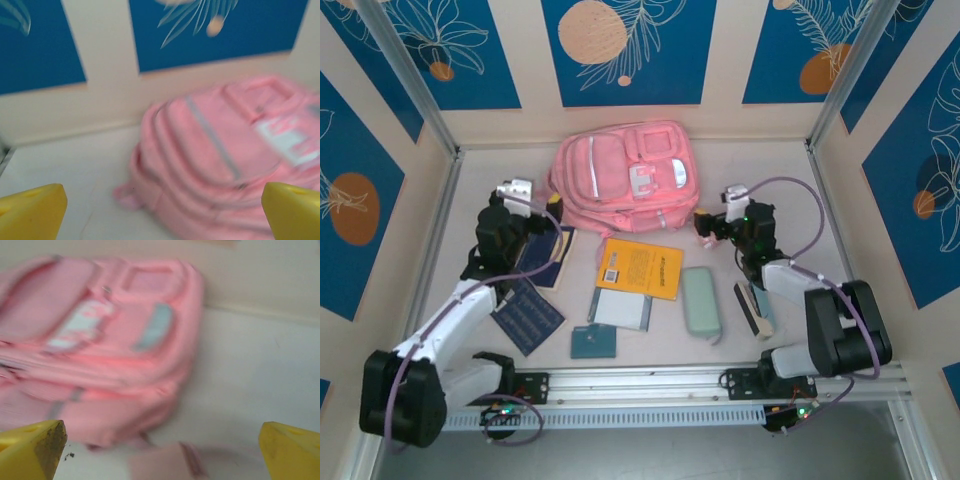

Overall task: Pack the student bag
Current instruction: Pick up the student bag from the top-center of the table.

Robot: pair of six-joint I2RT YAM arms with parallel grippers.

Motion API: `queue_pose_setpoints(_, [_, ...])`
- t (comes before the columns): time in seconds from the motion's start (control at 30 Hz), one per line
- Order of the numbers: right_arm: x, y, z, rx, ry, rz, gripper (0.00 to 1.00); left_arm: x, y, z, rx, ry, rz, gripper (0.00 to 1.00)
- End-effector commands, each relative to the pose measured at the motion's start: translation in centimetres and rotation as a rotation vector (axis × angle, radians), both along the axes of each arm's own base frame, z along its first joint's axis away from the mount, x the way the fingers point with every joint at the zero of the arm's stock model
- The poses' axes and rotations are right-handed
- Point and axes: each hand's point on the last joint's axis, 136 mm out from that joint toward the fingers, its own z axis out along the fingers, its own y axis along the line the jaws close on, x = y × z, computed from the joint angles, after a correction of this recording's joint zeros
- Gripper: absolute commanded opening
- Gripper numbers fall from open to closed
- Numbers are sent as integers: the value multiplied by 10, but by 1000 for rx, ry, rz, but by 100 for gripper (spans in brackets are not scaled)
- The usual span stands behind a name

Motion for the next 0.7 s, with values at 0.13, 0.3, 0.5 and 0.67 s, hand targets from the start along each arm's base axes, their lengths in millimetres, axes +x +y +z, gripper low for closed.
queue_pose_setpoints(0.13, [-32,76,108,14,-132,146,99,-54,-25,25,-272,268,-53,100])
queue_pose_setpoints(0.3, [-71,128,180,24,-65,211,99,-99,-23,18,-219,457,-40,100])
queue_pose_setpoints(0.5, [-95,119,199,360,276,369,99,-124,-31,-18,-276,617,-87,100])
queue_pose_setpoints(0.67, [-74,135,167,269,441,322,99,-118,-29,-54,-387,684,7,100])
